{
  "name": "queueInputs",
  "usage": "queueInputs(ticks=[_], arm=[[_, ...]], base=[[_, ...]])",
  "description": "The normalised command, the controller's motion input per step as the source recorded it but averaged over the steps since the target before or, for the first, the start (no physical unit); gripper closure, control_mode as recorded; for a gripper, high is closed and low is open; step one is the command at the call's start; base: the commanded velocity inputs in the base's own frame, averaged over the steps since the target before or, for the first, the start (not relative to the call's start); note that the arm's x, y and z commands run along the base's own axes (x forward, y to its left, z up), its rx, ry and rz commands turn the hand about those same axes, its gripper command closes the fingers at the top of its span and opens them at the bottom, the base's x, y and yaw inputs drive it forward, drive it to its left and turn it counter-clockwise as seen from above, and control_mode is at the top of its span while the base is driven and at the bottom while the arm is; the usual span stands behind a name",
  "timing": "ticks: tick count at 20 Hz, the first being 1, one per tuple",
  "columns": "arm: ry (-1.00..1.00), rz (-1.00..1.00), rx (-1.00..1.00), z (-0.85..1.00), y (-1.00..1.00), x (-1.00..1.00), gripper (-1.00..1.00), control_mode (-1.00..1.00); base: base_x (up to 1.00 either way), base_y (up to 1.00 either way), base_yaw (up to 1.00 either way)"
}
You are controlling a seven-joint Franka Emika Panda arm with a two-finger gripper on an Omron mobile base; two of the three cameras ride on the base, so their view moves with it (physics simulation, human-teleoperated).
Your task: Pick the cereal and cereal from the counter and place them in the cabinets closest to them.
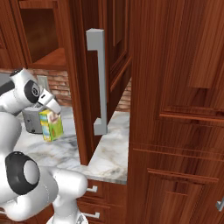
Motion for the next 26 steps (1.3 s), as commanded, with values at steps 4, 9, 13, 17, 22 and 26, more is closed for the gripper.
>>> queueInputs(ticks=[4,9,13,17,22,26], arm=[[-0.18,0.05,0.05,0.63,-0.41,-0.44,1.00,-1.00],[-0.18,0.07,0.06,0.63,-0.47,-0.42,1.00,-1.00],[-0.18,0.06,0.06,0.65,-0.43,-0.32,1.00,-1.00],[-0.17,0.04,0.09,0.73,-0.35,-0.21,1.00,-1.00],[-0.16,0.04,0.09,0.73,-0.28,-0.17,1.00,-1.00],[-0.16,0.03,0.08,0.77,-0.23,-0.22,1.00,-1.00]], base=[[0.00,0.00,0.00],[0.00,0.00,0.00],[0.00,0.00,0.00],[0.00,0.00,0.00],[0.00,0.00,0.00],[0.00,0.00,0.00]])
